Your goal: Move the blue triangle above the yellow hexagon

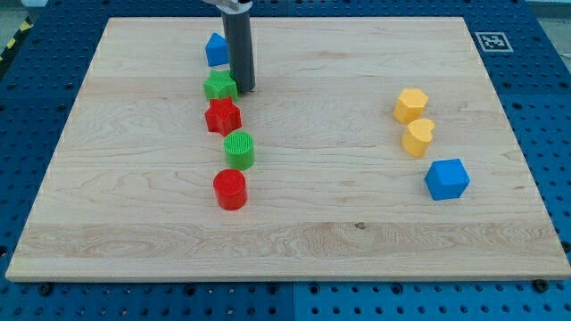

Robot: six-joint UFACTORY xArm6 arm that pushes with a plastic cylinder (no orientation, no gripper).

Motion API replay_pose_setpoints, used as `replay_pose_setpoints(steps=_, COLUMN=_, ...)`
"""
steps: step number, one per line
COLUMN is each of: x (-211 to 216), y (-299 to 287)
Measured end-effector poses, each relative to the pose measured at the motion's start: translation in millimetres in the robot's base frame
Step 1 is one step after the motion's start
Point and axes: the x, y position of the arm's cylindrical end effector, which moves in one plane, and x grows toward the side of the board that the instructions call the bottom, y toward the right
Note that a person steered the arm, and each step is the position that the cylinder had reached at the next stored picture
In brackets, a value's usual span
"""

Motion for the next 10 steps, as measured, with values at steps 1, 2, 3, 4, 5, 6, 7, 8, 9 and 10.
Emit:
replay_pose_setpoints(steps=1, x=-11.3, y=-2.8)
replay_pose_setpoints(steps=2, x=-18.5, y=-27.6)
replay_pose_setpoints(steps=3, x=-22.5, y=-70.7)
replay_pose_setpoints(steps=4, x=-48.5, y=-97.3)
replay_pose_setpoints(steps=5, x=-64.2, y=-92.6)
replay_pose_setpoints(steps=6, x=-64.2, y=-64.8)
replay_pose_setpoints(steps=7, x=-65.0, y=-25.2)
replay_pose_setpoints(steps=8, x=-70.9, y=-6.8)
replay_pose_setpoints(steps=9, x=-90.9, y=-4.3)
replay_pose_setpoints(steps=10, x=-91.0, y=22.9)
